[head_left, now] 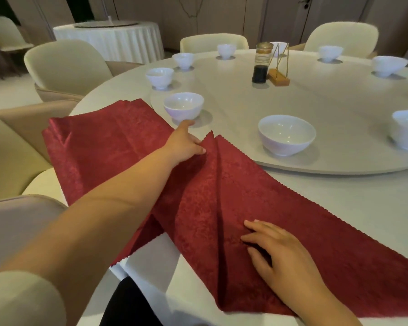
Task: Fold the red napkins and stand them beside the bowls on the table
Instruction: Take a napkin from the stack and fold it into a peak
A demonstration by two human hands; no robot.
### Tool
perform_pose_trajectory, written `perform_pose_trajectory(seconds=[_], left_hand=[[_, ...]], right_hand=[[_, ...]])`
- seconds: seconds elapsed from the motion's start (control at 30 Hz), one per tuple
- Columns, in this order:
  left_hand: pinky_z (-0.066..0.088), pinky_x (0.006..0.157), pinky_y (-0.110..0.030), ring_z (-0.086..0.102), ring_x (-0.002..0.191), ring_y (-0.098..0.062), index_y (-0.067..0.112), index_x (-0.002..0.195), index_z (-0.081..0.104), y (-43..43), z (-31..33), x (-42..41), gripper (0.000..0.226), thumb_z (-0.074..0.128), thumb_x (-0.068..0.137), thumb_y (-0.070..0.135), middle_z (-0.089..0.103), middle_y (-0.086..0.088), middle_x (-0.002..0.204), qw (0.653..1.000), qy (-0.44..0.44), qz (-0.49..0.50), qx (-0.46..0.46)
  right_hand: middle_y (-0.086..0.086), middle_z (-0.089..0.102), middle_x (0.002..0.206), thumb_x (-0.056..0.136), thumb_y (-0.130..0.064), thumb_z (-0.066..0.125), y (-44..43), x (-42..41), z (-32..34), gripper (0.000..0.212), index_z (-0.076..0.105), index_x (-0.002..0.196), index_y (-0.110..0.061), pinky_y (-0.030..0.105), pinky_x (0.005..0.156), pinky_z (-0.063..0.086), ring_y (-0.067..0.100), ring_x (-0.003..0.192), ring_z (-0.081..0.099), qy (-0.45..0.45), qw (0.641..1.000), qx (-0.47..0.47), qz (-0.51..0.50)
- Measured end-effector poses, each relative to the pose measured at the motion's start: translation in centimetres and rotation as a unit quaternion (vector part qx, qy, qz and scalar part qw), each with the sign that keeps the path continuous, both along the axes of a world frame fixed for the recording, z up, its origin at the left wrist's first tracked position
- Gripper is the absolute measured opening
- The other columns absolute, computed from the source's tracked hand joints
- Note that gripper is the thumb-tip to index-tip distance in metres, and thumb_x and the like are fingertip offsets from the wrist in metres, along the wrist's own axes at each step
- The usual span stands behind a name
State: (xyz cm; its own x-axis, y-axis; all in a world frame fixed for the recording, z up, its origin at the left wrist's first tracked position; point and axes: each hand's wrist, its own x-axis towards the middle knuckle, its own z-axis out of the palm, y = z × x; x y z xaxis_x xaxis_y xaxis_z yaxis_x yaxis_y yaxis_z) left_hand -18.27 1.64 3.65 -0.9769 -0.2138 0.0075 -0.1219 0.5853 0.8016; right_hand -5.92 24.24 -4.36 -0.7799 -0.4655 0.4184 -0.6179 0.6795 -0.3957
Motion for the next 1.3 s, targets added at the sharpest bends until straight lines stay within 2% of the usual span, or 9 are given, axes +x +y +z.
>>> perform_pose_trajectory(seconds=[0.2,0.57,0.67,0.77,0.9,0.97,1.03,1.2,1.3], left_hand=[[0.040,0.080,-0.018,0.058,0.101,-0.021,0.013,0.139,0.030,1.1,-1.8,-1.4,0.074,0.069,0.077,0.002,0.062,-0.008,0.108,0.999,0.030,0.004,-0.022],[0.037,0.081,-0.016,0.055,0.100,-0.021,0.012,0.136,0.036,1.8,-2.7,-1.5,0.059,0.063,0.084,0.007,0.056,-0.008,0.119,0.997,0.058,0.012,-0.041],[0.036,0.099,-0.030,0.054,0.106,-0.023,0.011,0.127,0.052,1.7,-1.3,0.1,0.040,0.057,0.088,0.012,0.051,-0.006,0.127,0.986,0.080,-0.027,-0.143],[0.030,0.104,-0.025,0.050,0.119,-0.025,0.007,0.122,0.058,1.7,-0.5,5.0,0.033,0.053,0.090,0.016,0.055,-0.010,0.127,0.966,0.101,-0.105,-0.213],[0.042,0.086,-0.041,0.064,0.101,-0.032,-0.001,0.111,0.064,2.5,-3.2,13.6,0.052,0.040,0.081,0.034,0.066,-0.016,0.110,0.893,0.204,-0.134,-0.377],[0.048,0.080,-0.039,0.065,0.100,-0.026,0.002,0.110,0.065,3.3,-5.7,15.4,0.053,0.037,0.082,0.037,0.067,-0.011,0.110,0.880,0.170,-0.132,-0.424],[0.043,0.093,-0.030,0.065,0.101,-0.023,0.003,0.108,0.066,4.1,-7.3,16.0,0.054,0.027,0.093,0.038,0.067,-0.010,0.111,0.886,0.125,-0.139,-0.425],[0.026,0.096,-0.036,0.065,0.101,-0.023,0.003,0.104,0.069,4.4,-7.8,15.9,0.075,0.002,0.099,0.037,0.067,-0.011,0.111,0.886,0.009,-0.167,-0.432],[0.008,0.107,-0.030,0.041,0.130,-0.016,0.000,0.132,0.045,4.3,-6.7,15.7,0.085,0.003,0.084,0.057,0.038,-0.009,0.142,0.896,-0.001,-0.169,-0.410]], right_hand=[[-0.010,0.071,0.097,0.071,-0.032,0.043,0.0,-0.1,-0.3,0.030,0.072,0.076,-0.026,0.018,0.082,0.045,0.007,0.093,0.064,0.022,1.000,-0.007,0.002],[-0.008,0.070,0.099,0.072,-0.031,0.044,0.1,-0.2,-0.7,0.030,0.072,0.078,-0.025,0.019,0.082,0.046,0.008,0.094,0.065,0.053,0.999,-0.011,-0.007],[-0.008,0.070,0.099,0.073,-0.031,0.043,0.1,-0.1,-0.7,0.030,0.072,0.079,-0.025,0.018,0.085,0.043,0.007,0.096,0.063,0.059,0.998,-0.002,-0.014],[-0.006,0.069,0.102,0.075,-0.029,0.043,0.1,-0.1,-0.7,0.031,0.071,0.087,-0.022,0.021,0.087,0.044,0.007,0.102,0.052,0.065,0.997,-0.023,-0.023],[-0.003,0.051,0.130,0.083,-0.027,0.041,-0.2,0.2,0.2,0.036,0.050,0.118,-0.023,0.029,0.105,0.028,0.010,0.120,0.040,0.090,0.996,-0.018,0.012],[-0.004,0.042,0.137,0.086,-0.027,0.038,-0.7,0.6,0.4,0.040,0.043,0.126,-0.022,0.028,0.108,0.018,0.011,0.128,0.033,0.098,0.993,0.026,0.058],[-0.004,0.044,0.137,0.091,-0.029,0.034,-1.0,0.9,0.1,0.039,0.042,0.128,-0.022,0.027,0.108,0.018,0.010,0.129,0.033,0.095,0.990,0.070,0.075],[-0.010,0.060,0.124,0.099,-0.038,0.006,-0.9,1.0,-0.3,0.059,0.061,0.116,-0.025,0.024,0.102,0.027,0.009,0.118,0.052,0.064,0.981,0.169,0.073],[-0.011,0.059,0.125,0.099,-0.038,0.006,-0.9,1.0,-0.5,0.058,0.060,0.117,-0.025,0.023,0.102,0.027,0.008,0.119,0.051,0.048,0.982,0.167,0.073]])
